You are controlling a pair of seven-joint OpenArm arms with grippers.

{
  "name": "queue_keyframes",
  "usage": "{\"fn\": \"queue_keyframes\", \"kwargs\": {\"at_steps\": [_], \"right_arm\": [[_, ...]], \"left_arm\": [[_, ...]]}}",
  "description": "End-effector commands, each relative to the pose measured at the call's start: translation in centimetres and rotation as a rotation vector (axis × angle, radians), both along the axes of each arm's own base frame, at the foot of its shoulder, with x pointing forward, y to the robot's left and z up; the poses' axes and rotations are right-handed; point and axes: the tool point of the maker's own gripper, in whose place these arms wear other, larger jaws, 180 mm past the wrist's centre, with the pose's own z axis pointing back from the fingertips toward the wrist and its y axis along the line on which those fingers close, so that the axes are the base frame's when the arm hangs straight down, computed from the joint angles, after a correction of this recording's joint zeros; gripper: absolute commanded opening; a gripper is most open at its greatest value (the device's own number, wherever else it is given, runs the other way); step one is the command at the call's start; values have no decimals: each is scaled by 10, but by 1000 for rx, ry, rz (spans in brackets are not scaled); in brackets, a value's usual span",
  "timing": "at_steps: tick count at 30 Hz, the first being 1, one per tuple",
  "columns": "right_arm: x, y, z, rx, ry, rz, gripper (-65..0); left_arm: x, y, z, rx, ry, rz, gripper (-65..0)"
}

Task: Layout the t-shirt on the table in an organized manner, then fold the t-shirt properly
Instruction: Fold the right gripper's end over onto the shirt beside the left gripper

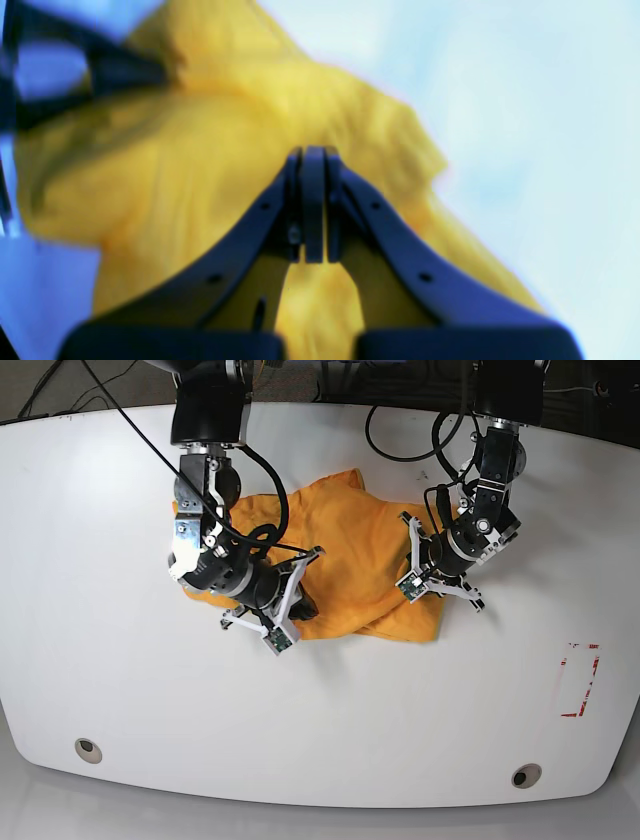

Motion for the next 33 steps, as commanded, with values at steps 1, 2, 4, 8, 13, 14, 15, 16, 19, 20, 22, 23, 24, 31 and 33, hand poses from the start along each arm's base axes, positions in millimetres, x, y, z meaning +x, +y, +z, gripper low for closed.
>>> {"fn": "queue_keyframes", "kwargs": {"at_steps": [1,2,4,8,13,14,15,16,19,20,22,23,24,31,33], "right_arm": [[17,14,14,56,-42,10,-650],[21,18,12,66,-33,12,-650],[25,21,6,82,-22,12,-650],[26,24,-7,111,-9,2,-650],[25,3,-31,73,19,-19,-650],[25,-4,-35,62,22,-25,-650],[24,-9,-38,55,27,-28,-650],[22,-16,-43,45,36,-35,-650],[17,-38,-53,0,50,-47,-650],[17,-44,-54,-12,51,-50,-650],[18,-53,-52,-26,42,-54,-650],[19,-58,-48,-30,32,-57,-650],[19,-62,-46,-32,27,-58,-650],[16,-82,-16,-78,-11,-43,-650],[17,-87,-3,-93,-35,-49,-650]], "left_arm": [[9,-2,15,-22,-49,-2,-628],[9,-2,15,-21,-48,-2,-628],[9,-2,14,-20,-47,-1,-628],[9,-2,14,-20,-45,-1,-628],[10,-1,16,-20,-50,0,-628],[11,-1,16,-20,-52,0,-628],[11,-1,16,-20,-52,0,-628],[11,-1,16,-20,-52,2,-628],[11,-1,16,-20,-52,2,-628],[11,-1,16,-20,-52,2,-628],[11,-1,16,-20,-53,1,-628],[11,-1,16,-20,-53,1,-628],[11,-1,16,-20,-53,1,-628],[9,1,14,-16,-47,2,-628],[9,1,14,-16,-47,2,-628]]}}
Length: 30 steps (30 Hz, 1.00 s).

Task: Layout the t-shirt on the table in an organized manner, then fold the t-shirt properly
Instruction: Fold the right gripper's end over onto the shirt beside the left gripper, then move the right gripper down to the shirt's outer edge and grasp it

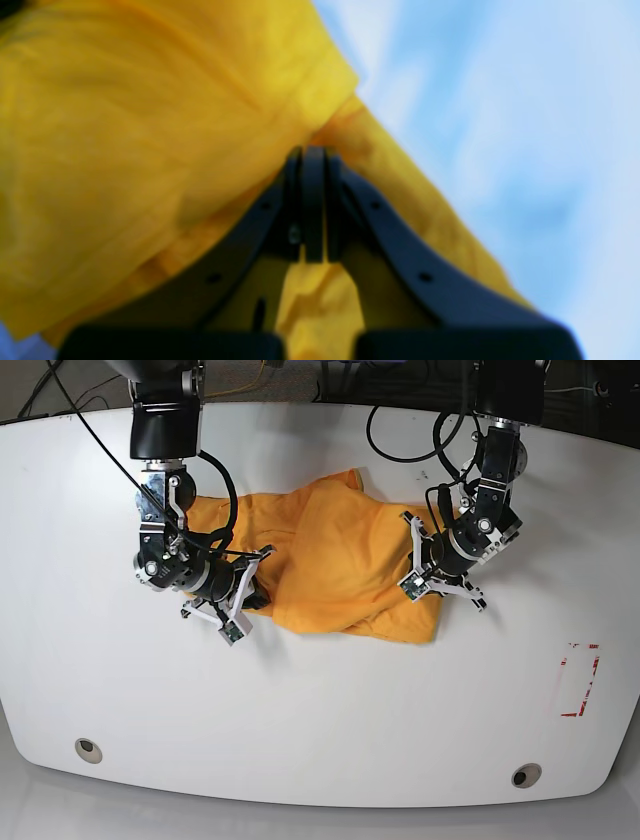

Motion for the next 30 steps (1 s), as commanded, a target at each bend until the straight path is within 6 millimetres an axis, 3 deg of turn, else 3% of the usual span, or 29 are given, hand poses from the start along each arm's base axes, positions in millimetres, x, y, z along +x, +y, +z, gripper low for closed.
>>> {"fn": "queue_keyframes", "kwargs": {"at_steps": [1,5,7,10,14,18,22,26,30], "right_arm": [[16,-8,39,-1,-105,-8,-650],[10,-35,52,-49,-110,-74,-647],[8,-49,56,-62,-111,-117,-616],[5,-64,62,-57,-115,-182,-509],[-7,-100,59,-40,-82,-325,-294],[-18,-129,54,-18,-50,-443,-165],[-30,-148,50,29,-19,-527,-149],[-35,-153,53,102,-24,-557,-149],[-48,-156,38,203,45,-588,-149]], "left_arm": [[9,-3,15,-23,-48,-2,-628],[9,-3,14,-25,-46,-2,-628],[9,-4,14,-26,-46,-2,-628],[9,-4,14,-26,-46,-2,-628],[9,-4,14,-26,-45,-2,-628],[8,-4,13,-26,-45,-3,-628],[8,-4,13,-26,-43,-3,-628],[8,-5,13,-26,-43,-5,-628],[8,-5,13,-28,-43,-5,-628]]}}
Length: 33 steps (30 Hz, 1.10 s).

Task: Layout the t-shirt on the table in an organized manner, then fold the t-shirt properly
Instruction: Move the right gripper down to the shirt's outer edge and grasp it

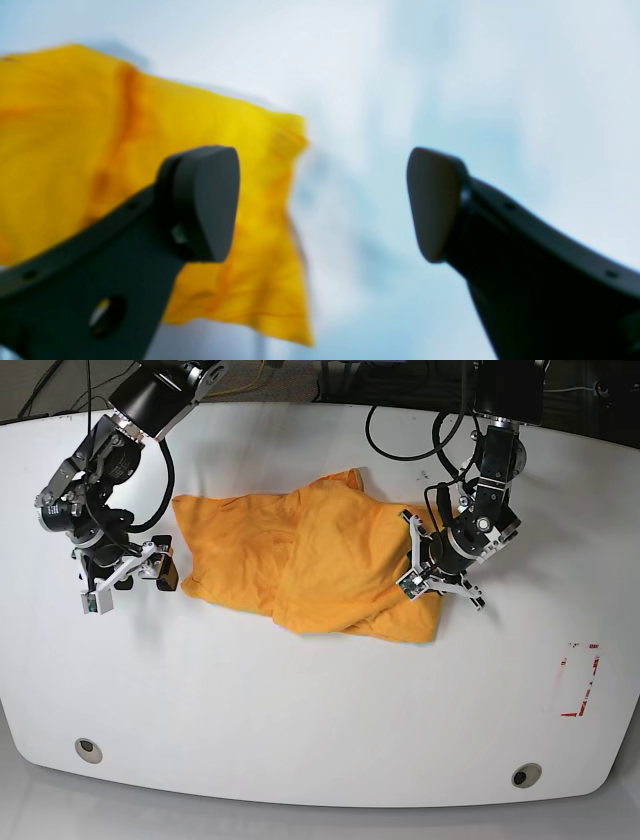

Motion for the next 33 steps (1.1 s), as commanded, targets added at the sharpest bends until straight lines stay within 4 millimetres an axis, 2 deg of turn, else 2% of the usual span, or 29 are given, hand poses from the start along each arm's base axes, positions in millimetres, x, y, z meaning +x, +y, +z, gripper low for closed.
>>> {"fn": "queue_keyframes", "kwargs": {"at_steps": [1,4,8,11,21,27,33], "right_arm": [[-1,-7,1,57,-18,-28,-149],[-7,-8,-8,136,-7,-51,-149],[-18,0,-26,239,28,-51,-149],[-23,3,-33,287,34,-51,-147],[-35,6,-43,296,67,-53,-147],[-36,16,-47,320,72,-48,-147],[-33,38,-49,340,83,1,-147]], "left_arm": [[10,-3,14,-24,-47,-2,-628],[10,-3,14,-24,-47,-2,-628],[10,-3,14,-24,-47,-2,-628],[10,-2,14,-23,-47,-2,-628],[9,-2,14,-23,-45,-2,-628],[9,-2,14,-23,-45,-2,-628],[9,-3,14,-25,-47,-2,-628]]}}
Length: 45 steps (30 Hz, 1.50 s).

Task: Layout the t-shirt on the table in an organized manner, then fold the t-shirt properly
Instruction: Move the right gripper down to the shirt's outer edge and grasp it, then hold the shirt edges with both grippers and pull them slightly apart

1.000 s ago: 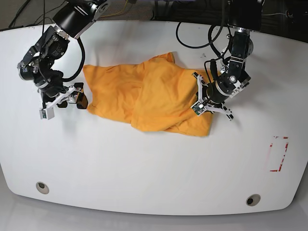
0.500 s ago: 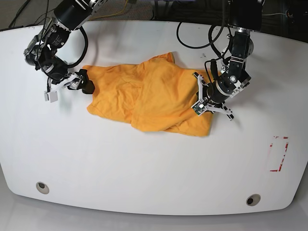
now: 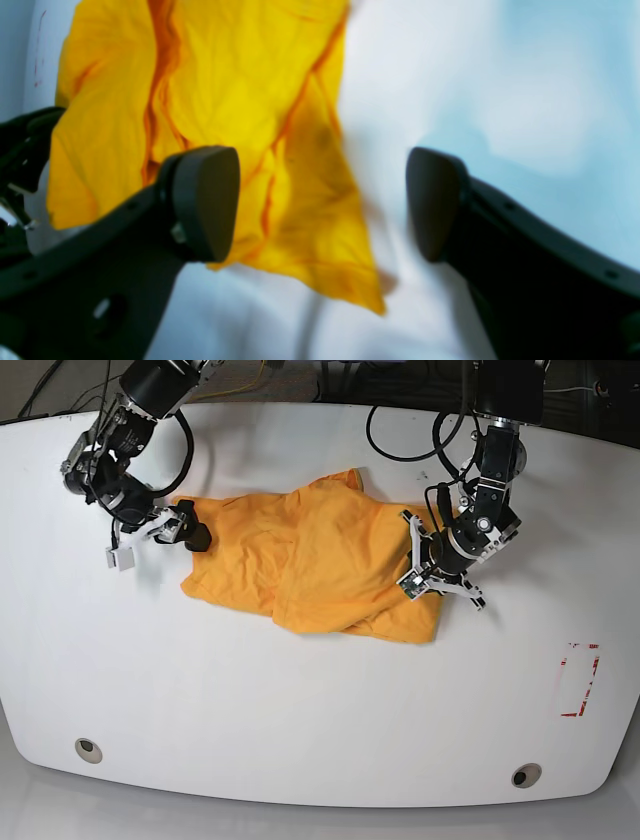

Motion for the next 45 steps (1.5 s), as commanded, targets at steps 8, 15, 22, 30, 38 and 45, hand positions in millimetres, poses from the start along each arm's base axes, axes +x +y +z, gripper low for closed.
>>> {"fn": "queue_keyframes", "kwargs": {"at_steps": [8,15,22,30,38,45], "right_arm": [[14,17,10,18,-56,31,-147],[21,40,13,41,-76,75,-147],[28,62,16,60,-103,117,-147],[34,71,20,63,-125,142,-149],[43,70,27,57,-151,143,-232],[48,69,30,45,-158,148,-557]], "left_arm": [[6,-3,12,-22,-40,-1,-628],[4,-3,11,-22,-37,-2,-628],[1,-3,9,-22,-29,-2,-628],[-1,-4,7,-24,-26,-2,-628],[-4,-2,5,-24,-17,1,-628],[-9,-4,0,-24,-4,-2,-628]]}}
